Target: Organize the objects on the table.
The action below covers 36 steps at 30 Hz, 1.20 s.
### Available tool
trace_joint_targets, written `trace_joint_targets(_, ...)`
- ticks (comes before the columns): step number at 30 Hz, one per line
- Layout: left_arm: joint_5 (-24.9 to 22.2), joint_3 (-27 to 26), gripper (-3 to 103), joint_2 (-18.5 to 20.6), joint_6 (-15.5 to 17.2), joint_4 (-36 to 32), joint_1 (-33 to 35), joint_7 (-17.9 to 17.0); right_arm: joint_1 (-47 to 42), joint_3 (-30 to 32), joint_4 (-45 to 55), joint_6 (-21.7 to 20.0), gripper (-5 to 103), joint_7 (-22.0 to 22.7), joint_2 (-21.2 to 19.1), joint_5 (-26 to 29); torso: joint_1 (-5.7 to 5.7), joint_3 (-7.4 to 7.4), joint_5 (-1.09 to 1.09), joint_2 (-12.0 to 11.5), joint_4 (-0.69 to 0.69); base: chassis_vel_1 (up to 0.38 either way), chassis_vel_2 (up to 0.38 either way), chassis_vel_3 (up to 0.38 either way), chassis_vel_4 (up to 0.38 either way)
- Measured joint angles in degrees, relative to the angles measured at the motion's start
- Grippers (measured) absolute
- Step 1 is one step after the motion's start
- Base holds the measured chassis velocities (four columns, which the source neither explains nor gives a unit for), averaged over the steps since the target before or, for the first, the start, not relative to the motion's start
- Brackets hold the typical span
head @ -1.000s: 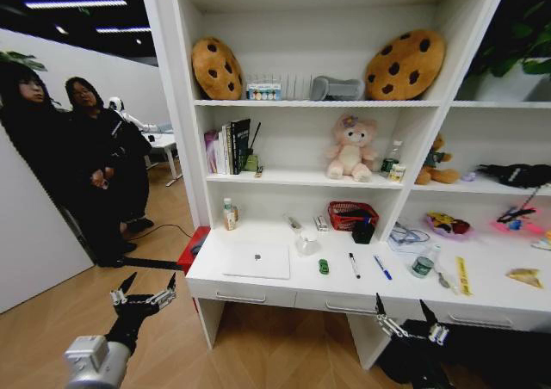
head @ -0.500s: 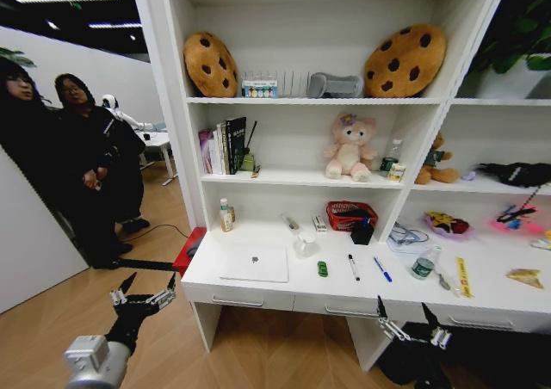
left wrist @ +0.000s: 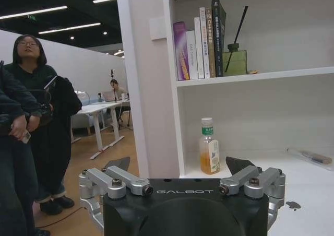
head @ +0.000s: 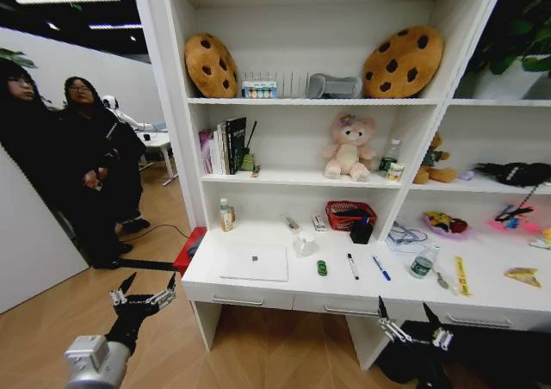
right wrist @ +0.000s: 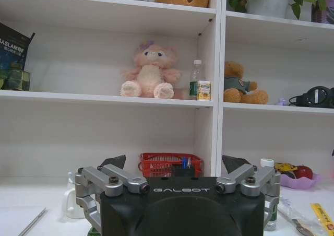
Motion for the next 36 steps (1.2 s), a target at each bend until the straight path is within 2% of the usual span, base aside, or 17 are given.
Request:
trace_joint_targets(13, -0.01, 0.00, 100, 0.01, 0.00, 0.00, -0.01, 0.00, -0.27, 0.28, -0.83, 2.01, 100, -0.22, 0.02, 0.01, 0.01, 0.00, 0.00, 0.00, -0.01, -0.030, -0.036, -0.037, -0.031)
trace_joint_targets(23, -0.01, 0.00, 100, 0.01, 0.00, 0.01, -0.01, 0.00, -0.80, 2.15, -0.72, 1.08, 100, -1.01, -0.41, 0.71, 0.00, 0.00, 0.00, 0.00, 0.00, 0.000, 0.000, 0.000, 0.000)
trace_joint_targets(28, -0.01, 0.00, 100, 0.00, 0.00, 0.01, -0.01, 0.00, -0.16, 2.25, -1.12, 2.73, 100, -0.76, -0.45, 0.69, 0.00, 0.00, 0.00, 0.00, 0.00, 0.000, 0.000, 0.000, 0.000)
trace_joint_targets(36, -0.01, 0.00, 100, 0.00, 0.00, 0.01, -0.01, 0.00, -0.28, 2.34, -0.80, 1.47, 100, -0.58, -0.62, 0.93, 0.01, 0.00, 0.00, 0.00, -0.01, 0.000, 0.000, 0.000, 0.000)
